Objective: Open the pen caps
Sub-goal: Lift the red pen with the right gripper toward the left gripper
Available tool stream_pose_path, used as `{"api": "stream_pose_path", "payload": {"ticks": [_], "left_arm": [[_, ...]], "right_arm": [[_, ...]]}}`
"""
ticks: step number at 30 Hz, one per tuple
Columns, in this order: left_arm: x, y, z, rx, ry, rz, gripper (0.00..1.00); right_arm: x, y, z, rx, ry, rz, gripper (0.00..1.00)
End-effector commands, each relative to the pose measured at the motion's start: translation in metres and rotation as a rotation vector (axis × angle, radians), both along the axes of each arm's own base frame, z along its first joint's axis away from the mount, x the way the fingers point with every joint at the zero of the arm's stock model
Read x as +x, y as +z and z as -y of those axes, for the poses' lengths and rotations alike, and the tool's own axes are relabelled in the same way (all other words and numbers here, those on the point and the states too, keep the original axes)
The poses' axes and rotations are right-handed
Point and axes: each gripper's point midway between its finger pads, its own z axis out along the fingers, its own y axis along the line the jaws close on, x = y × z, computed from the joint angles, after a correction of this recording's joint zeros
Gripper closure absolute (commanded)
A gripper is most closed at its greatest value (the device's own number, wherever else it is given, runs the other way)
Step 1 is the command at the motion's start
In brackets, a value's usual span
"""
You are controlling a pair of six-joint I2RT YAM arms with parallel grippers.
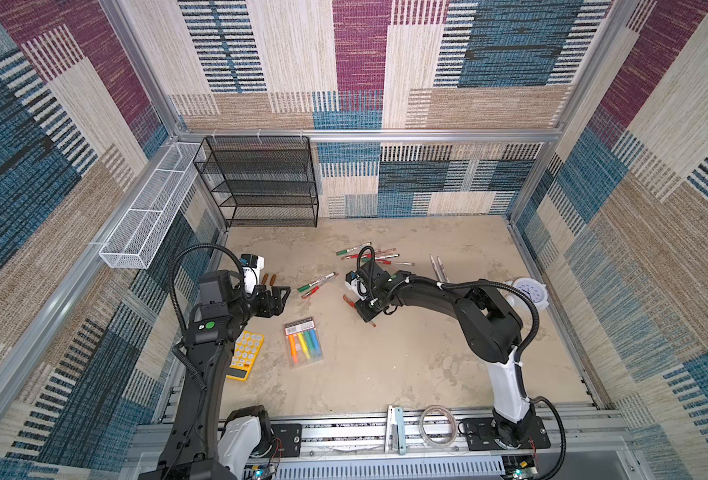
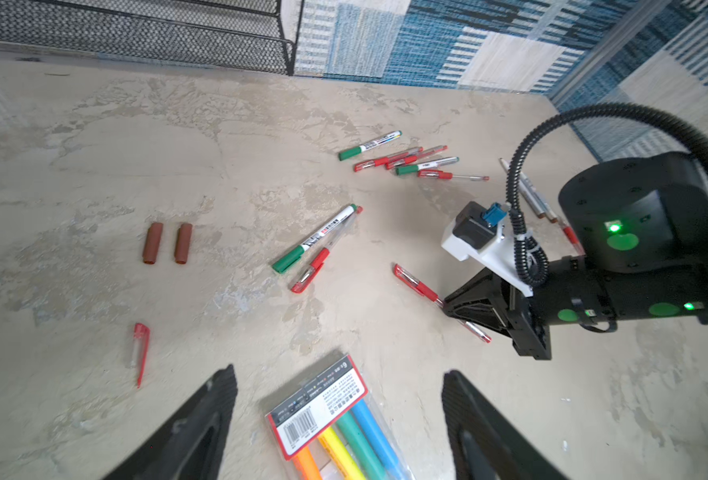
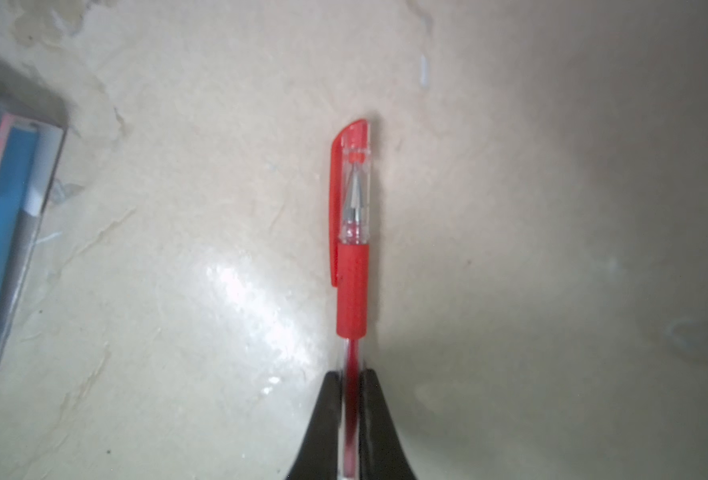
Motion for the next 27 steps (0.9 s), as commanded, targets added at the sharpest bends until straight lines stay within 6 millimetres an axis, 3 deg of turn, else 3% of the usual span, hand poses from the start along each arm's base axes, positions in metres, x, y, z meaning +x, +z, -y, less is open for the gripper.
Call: {"api": "stream_pose_path", "payload": {"ticks": [1,7,15,18,27], "left_arm": [[-0.001,0.014,0.015,-0.085,-0.072,0.019,0.19],[-0.008,0.017,0.032,-0.164,-0.157,0.024,0.20],[-0.013,0.026,0.049,-0.287,-0.239,0.005,0.26],[-0.015,0.024,0.056,-0.324,-0.264,-0.008,0.29],[-0.014,0.018,0.079,-0.449,-0.300,-0.081,0.31]], "right_arm": [[0.000,0.022,-0.005,0.083,-0.057,0.019,0.95],[0.000,0.078,-0.027,0.347,-0.105,0.080,0.96],[-0.025,0.141,-0.061,0.647,-0.086,0.146,0.96],[-0.036,0.157,-0.067,0.724,-0.076,0.169,0.97],[-0.053,0.178,-0.083,0.801,-0.035,0.170,0.98]]}}
